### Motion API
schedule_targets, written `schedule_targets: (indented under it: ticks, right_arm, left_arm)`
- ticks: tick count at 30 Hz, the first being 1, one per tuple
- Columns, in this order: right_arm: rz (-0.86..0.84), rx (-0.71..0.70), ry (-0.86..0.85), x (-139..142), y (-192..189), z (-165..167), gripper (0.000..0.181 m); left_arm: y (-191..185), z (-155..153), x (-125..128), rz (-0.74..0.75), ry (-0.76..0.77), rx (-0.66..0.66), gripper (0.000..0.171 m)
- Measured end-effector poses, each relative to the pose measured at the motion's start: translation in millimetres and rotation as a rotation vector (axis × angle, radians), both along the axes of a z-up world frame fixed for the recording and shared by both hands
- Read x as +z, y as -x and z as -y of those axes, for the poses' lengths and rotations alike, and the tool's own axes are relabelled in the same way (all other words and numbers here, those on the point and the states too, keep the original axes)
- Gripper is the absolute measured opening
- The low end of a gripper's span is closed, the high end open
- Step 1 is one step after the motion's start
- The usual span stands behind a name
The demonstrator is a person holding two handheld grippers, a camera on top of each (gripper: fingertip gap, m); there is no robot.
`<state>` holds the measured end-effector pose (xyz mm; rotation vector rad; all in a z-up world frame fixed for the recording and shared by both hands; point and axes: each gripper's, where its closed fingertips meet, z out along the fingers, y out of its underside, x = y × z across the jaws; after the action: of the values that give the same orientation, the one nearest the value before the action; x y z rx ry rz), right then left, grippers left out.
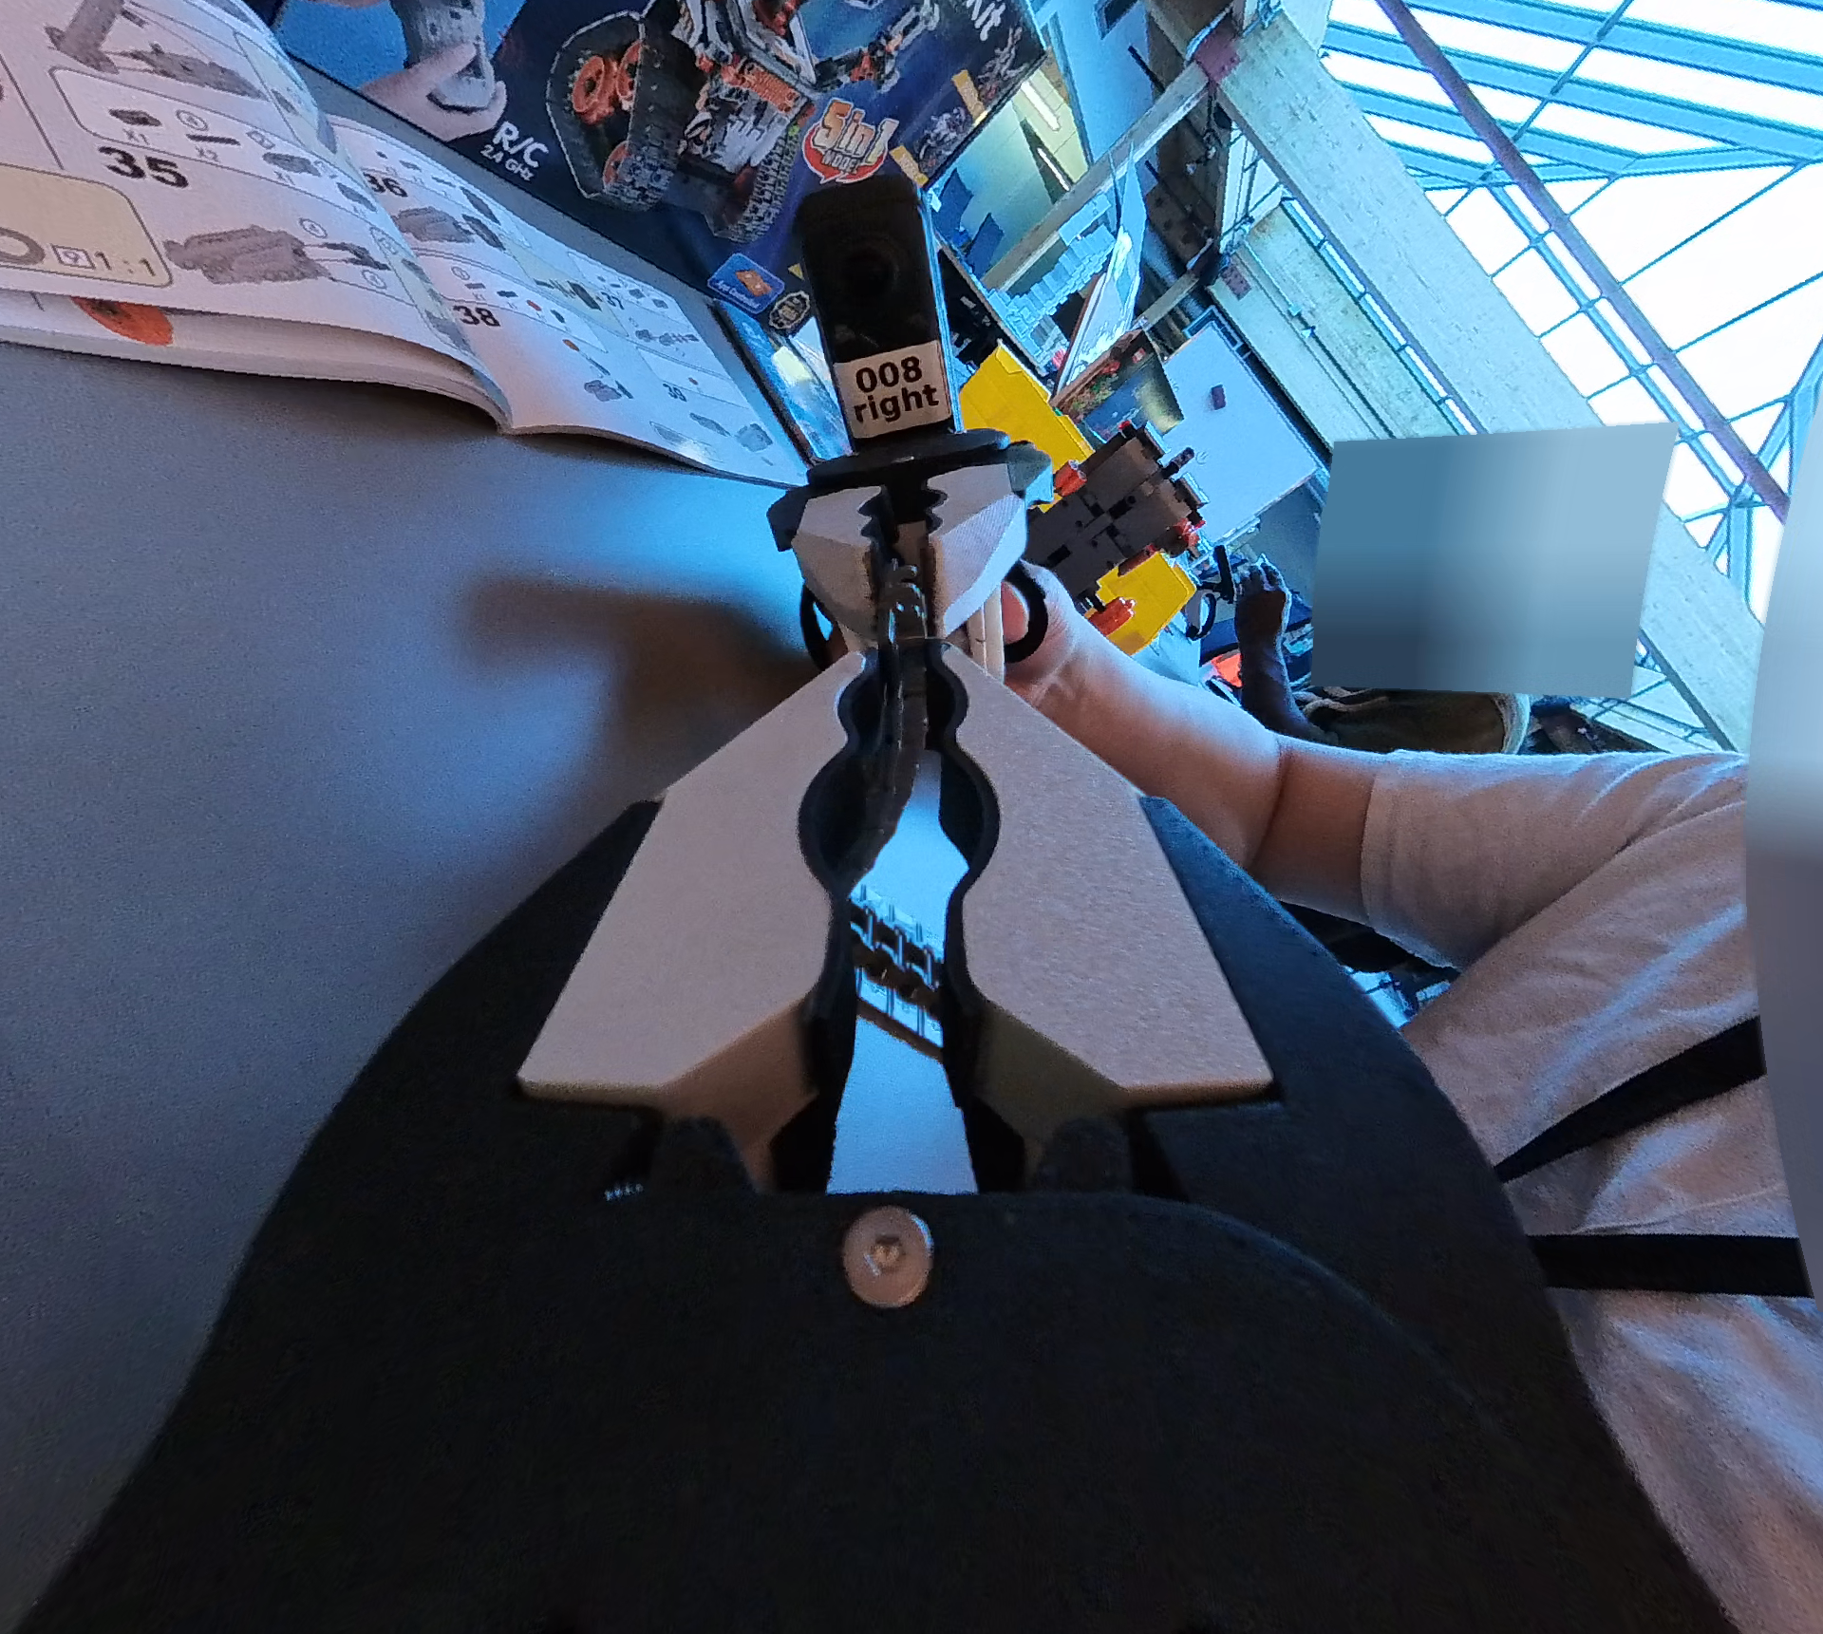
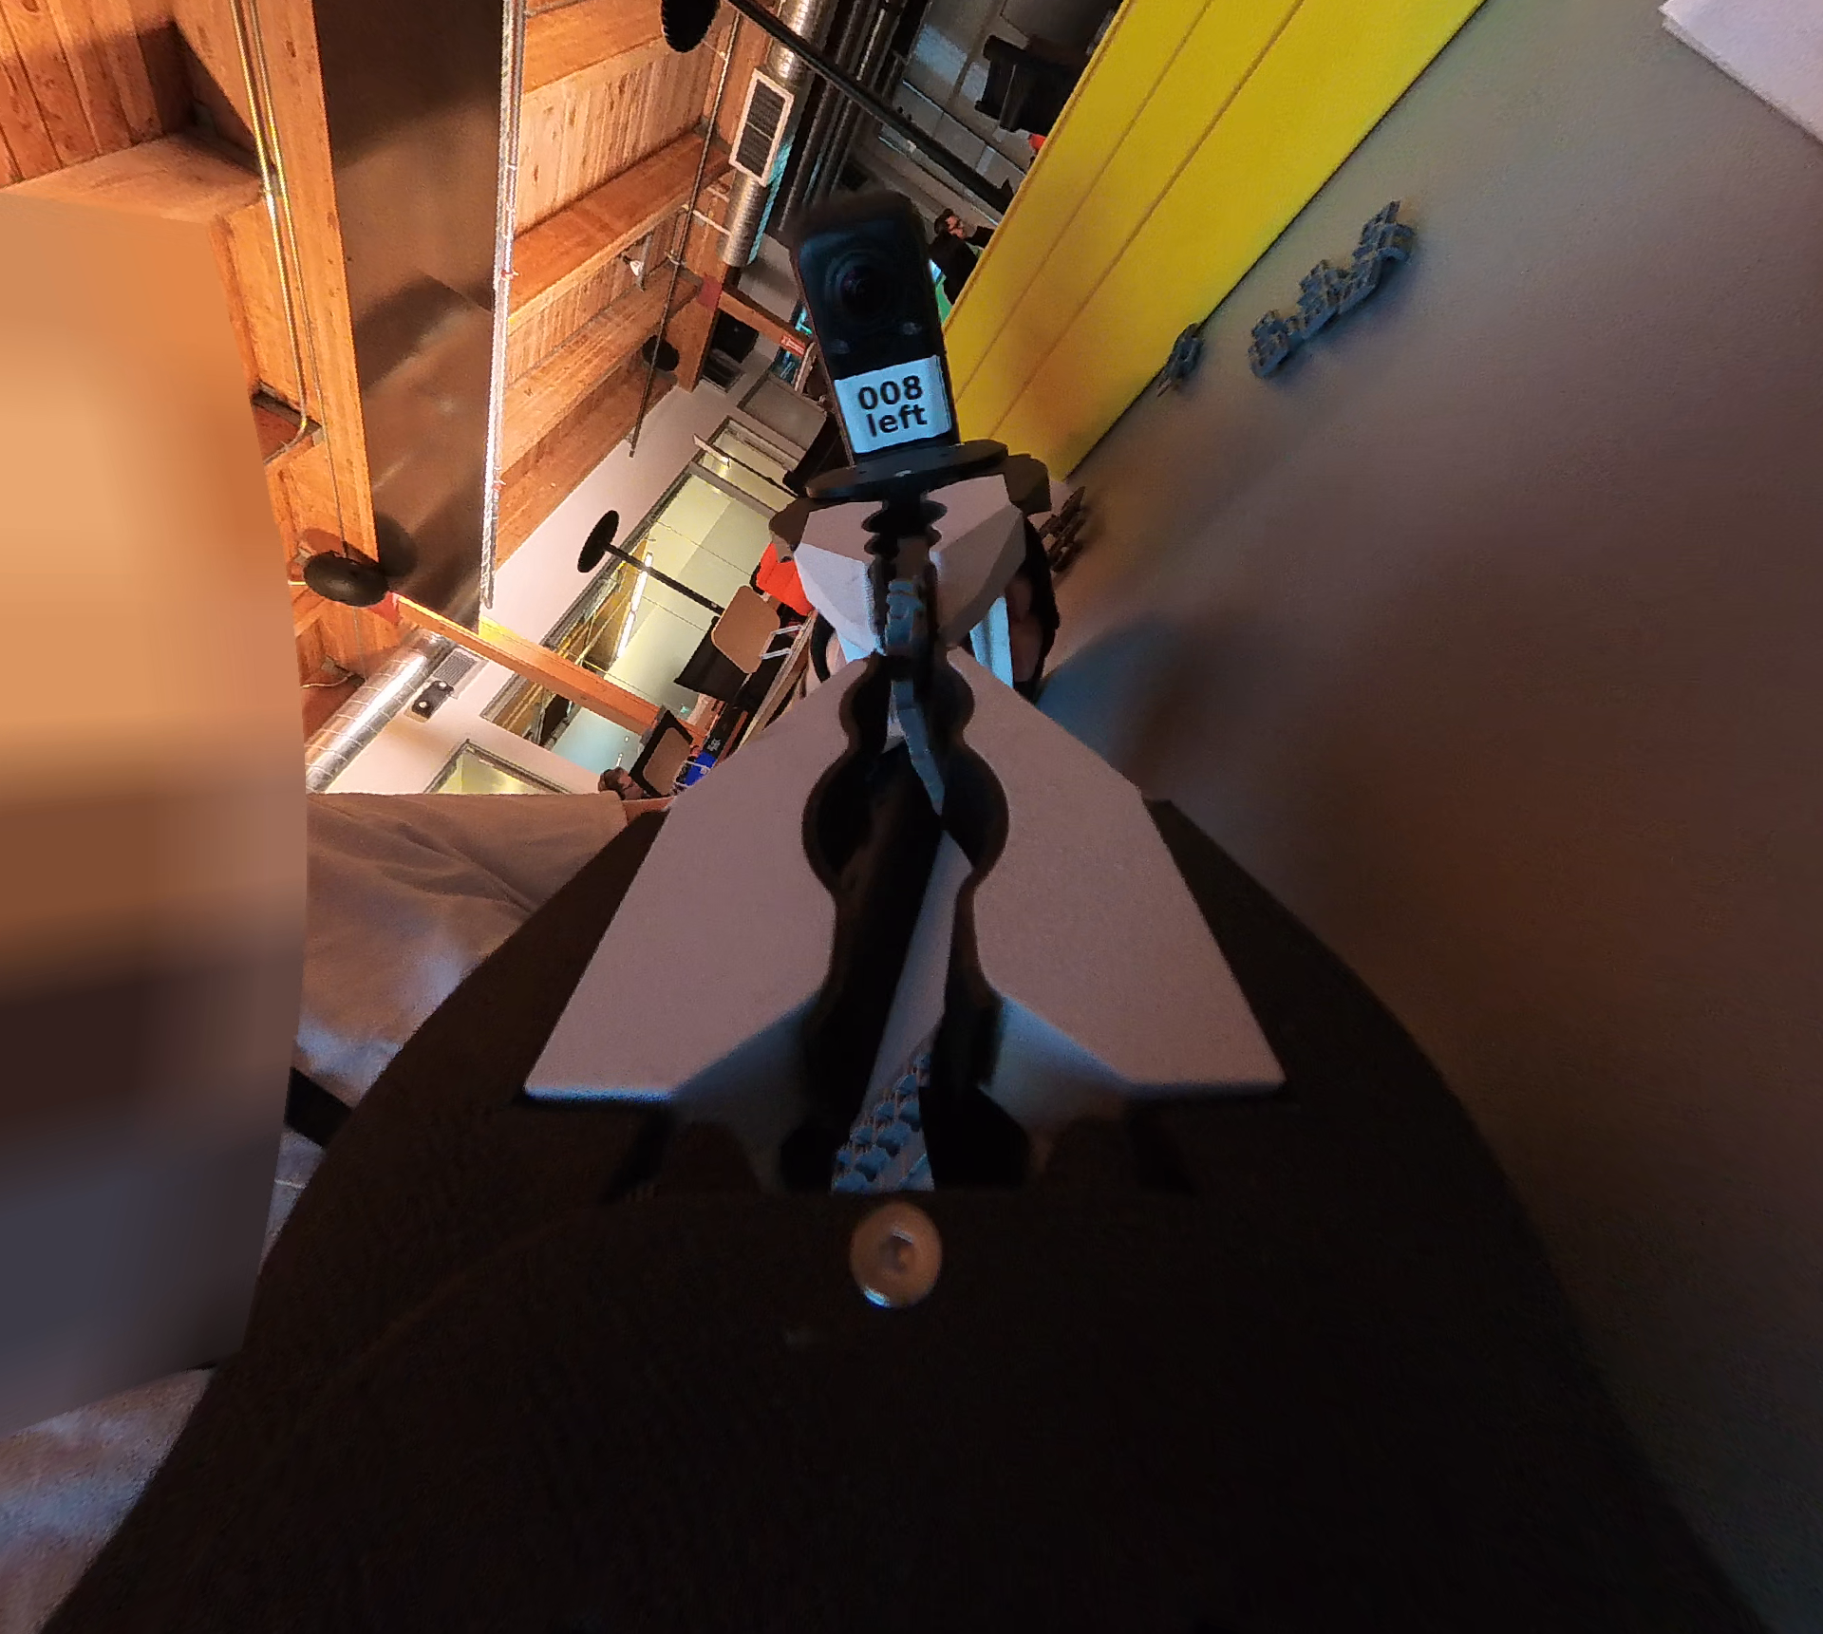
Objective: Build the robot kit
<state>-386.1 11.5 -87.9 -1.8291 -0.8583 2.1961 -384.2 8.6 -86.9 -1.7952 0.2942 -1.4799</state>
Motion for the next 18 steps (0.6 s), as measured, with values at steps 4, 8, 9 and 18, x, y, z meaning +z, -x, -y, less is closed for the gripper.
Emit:
schedule_targets:
  ticks: [4,8,9,18]
  right_arm:
    - [0.005,-0.002,-0.006,-0.2,-0.1,0.3,0.005]
    - [0.006,-0.003,-0.029,-0.1,-0.1,1.7,0.005]
    - [0.006,-0.004,-0.032,-0.2,0.0,1.7,0.005]
    - [-0.009,0.001,-0.012,1.7,0.8,0.8,0.013]
  left_arm:
    - [0.1,-0.7,-0.4,-0.020,-0.012,0.008,0.006]
    - [-1.9,0.8,-0.3,-0.023,-0.017,-0.001,0.009]
    - [-1.9,0.8,-0.8,-0.022,-0.011,-0.003,0.007]
    - [-1.4,1.8,-3.6,-0.131,-0.096,0.019,0.006]
